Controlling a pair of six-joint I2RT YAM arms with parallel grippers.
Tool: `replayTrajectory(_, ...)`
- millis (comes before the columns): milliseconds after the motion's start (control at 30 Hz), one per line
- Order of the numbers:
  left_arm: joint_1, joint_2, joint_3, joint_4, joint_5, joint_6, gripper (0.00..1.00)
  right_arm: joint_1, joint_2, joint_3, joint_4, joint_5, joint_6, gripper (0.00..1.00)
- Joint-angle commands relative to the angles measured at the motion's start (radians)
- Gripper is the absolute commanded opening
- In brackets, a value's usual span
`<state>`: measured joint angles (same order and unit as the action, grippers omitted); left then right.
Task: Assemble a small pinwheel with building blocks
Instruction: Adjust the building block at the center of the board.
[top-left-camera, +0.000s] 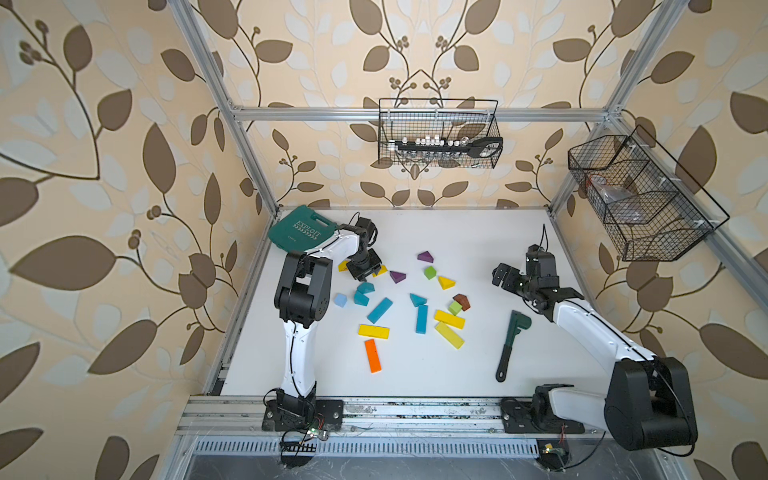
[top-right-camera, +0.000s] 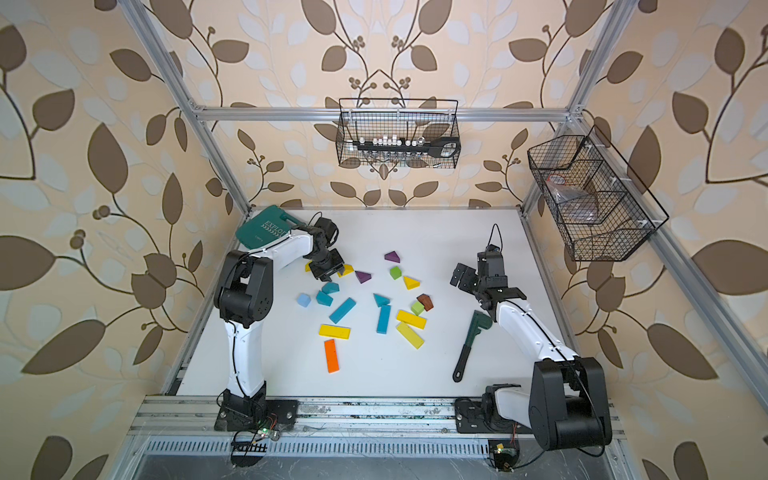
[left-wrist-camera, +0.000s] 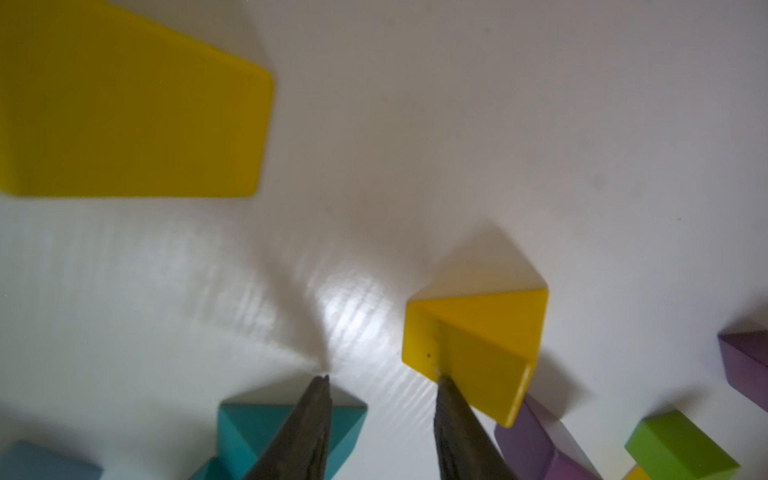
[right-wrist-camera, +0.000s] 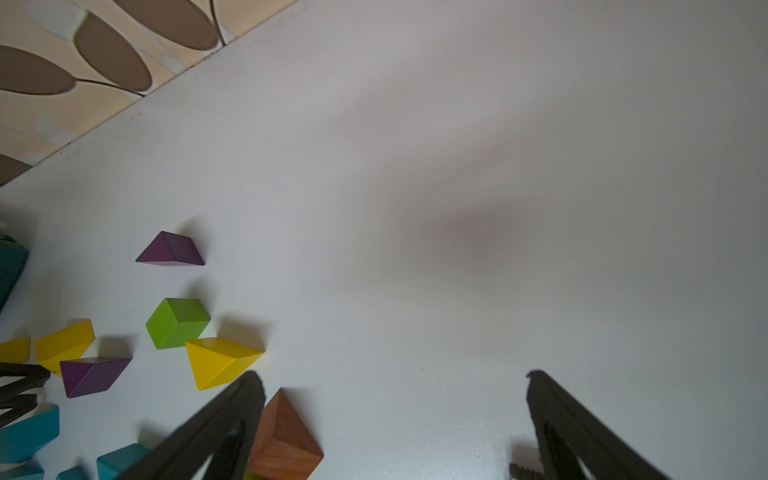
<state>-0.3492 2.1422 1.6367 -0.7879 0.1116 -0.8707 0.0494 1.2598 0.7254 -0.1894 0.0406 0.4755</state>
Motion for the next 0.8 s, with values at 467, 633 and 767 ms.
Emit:
replayTrajectory(467,-0.005,-0.169,-0.038,-0.159,-0.160,0.047,0.58,-0.011,0.023,-0.001,-0.008,-0.040,0.014,1.00)
replayTrajectory(633,-0.001,-0.222,-0.150,-0.146,-0.193,0.023,0.52,-0.011,0.024,0.000,-0.009,-0.049,0.012,1.00)
replayTrajectory(767,-0.001,-0.219,-0.188,-0.125,-0.154,0.006,0.49,-0.010,0.027,0.002,-0.008,-0.057,0.013,1.00)
